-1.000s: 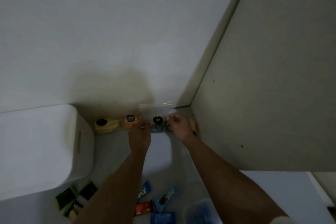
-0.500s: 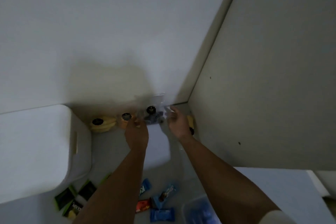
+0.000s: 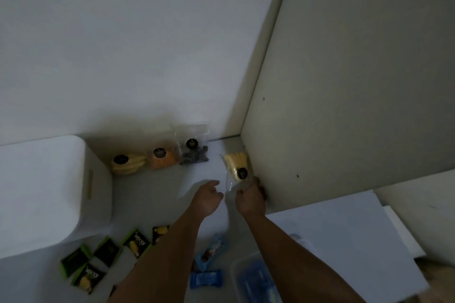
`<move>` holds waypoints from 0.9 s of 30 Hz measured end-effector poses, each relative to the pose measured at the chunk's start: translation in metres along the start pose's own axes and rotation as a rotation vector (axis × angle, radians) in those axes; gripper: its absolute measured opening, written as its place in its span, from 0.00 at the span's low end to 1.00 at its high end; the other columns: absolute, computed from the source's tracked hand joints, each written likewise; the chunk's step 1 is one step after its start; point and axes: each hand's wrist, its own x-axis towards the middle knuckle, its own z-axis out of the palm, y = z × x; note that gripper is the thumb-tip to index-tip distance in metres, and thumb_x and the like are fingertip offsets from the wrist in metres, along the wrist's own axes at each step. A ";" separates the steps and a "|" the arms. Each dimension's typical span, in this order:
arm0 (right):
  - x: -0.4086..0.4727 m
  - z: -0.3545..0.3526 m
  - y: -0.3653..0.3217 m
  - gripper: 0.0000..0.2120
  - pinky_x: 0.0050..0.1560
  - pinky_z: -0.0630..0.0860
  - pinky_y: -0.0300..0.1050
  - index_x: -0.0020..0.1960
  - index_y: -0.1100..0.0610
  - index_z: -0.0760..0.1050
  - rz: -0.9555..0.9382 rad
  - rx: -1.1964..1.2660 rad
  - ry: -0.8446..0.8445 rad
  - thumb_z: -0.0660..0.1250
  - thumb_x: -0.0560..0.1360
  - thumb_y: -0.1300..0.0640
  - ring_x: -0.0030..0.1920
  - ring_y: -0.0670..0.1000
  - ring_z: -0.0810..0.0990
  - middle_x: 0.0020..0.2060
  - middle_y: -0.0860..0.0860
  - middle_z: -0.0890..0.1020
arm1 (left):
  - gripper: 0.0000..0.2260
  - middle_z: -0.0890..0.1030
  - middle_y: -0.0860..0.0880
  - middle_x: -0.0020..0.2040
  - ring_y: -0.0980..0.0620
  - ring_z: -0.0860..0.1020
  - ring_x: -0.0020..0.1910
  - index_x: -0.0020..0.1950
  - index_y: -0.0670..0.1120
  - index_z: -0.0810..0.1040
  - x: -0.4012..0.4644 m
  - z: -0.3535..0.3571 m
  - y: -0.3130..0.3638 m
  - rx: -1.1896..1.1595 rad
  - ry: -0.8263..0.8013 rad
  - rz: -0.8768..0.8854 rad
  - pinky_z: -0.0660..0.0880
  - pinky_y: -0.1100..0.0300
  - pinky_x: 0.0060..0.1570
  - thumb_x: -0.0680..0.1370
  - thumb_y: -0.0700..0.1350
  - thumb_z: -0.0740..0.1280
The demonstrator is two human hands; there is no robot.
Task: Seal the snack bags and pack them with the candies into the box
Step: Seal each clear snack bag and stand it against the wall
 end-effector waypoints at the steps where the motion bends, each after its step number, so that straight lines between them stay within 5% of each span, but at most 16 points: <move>1: 0.001 0.001 0.001 0.22 0.54 0.77 0.50 0.70 0.58 0.66 0.003 -0.010 -0.012 0.64 0.78 0.56 0.58 0.61 0.79 0.59 0.60 0.78 | 0.22 0.76 0.49 0.53 0.50 0.77 0.49 0.74 0.45 0.70 0.002 0.001 -0.002 0.012 0.007 0.008 0.75 0.57 0.52 0.80 0.38 0.66; 4: 0.004 0.008 0.004 0.25 0.54 0.72 0.44 0.72 0.60 0.65 -0.014 0.070 -0.085 0.68 0.78 0.56 0.63 0.61 0.77 0.62 0.61 0.77 | 0.20 0.77 0.41 0.58 0.50 0.75 0.50 0.72 0.41 0.72 0.006 0.004 -0.006 0.023 0.040 0.030 0.74 0.58 0.51 0.79 0.33 0.65; 6: 0.008 0.013 0.008 0.26 0.53 0.71 0.42 0.71 0.61 0.67 -0.001 0.177 -0.144 0.71 0.76 0.56 0.62 0.59 0.79 0.61 0.58 0.79 | 0.20 0.78 0.40 0.52 0.50 0.75 0.43 0.70 0.38 0.73 0.009 0.004 -0.007 0.015 0.062 0.064 0.75 0.65 0.43 0.78 0.30 0.65; 8: 0.014 0.013 0.011 0.25 0.53 0.74 0.43 0.68 0.60 0.69 0.032 0.202 -0.160 0.72 0.75 0.53 0.58 0.57 0.80 0.57 0.56 0.80 | 0.20 0.78 0.46 0.46 0.45 0.79 0.46 0.68 0.41 0.75 0.020 0.003 -0.014 0.046 0.115 0.079 0.77 0.58 0.50 0.76 0.31 0.68; 12: 0.026 0.016 0.011 0.05 0.54 0.77 0.42 0.50 0.62 0.80 0.065 0.306 -0.289 0.70 0.77 0.61 0.46 0.53 0.78 0.45 0.60 0.82 | 0.17 0.81 0.47 0.56 0.42 0.81 0.57 0.62 0.48 0.79 0.034 -0.001 -0.030 0.055 0.214 0.157 0.77 0.49 0.61 0.75 0.35 0.70; 14: 0.026 0.012 0.008 0.06 0.38 0.74 0.33 0.44 0.67 0.81 0.082 0.353 -0.325 0.70 0.76 0.63 0.37 0.49 0.75 0.37 0.59 0.81 | 0.19 0.79 0.50 0.60 0.43 0.80 0.57 0.64 0.51 0.78 0.024 -0.004 -0.019 0.004 0.220 0.233 0.76 0.49 0.62 0.76 0.34 0.68; 17: 0.022 0.003 0.001 0.08 0.23 0.62 0.35 0.39 0.59 0.77 0.170 0.536 -0.425 0.70 0.77 0.61 0.25 0.49 0.68 0.29 0.54 0.74 | 0.24 0.77 0.51 0.64 0.48 0.79 0.56 0.74 0.49 0.71 0.013 -0.009 -0.003 0.000 0.199 0.306 0.77 0.50 0.60 0.78 0.35 0.64; 27: -0.022 -0.034 -0.024 0.06 0.33 0.60 0.42 0.43 0.56 0.75 0.160 0.615 -0.535 0.66 0.79 0.60 0.29 0.51 0.71 0.30 0.52 0.79 | 0.16 0.83 0.48 0.55 0.50 0.82 0.48 0.65 0.51 0.79 -0.031 -0.036 0.017 -0.003 0.204 0.408 0.79 0.56 0.51 0.79 0.37 0.66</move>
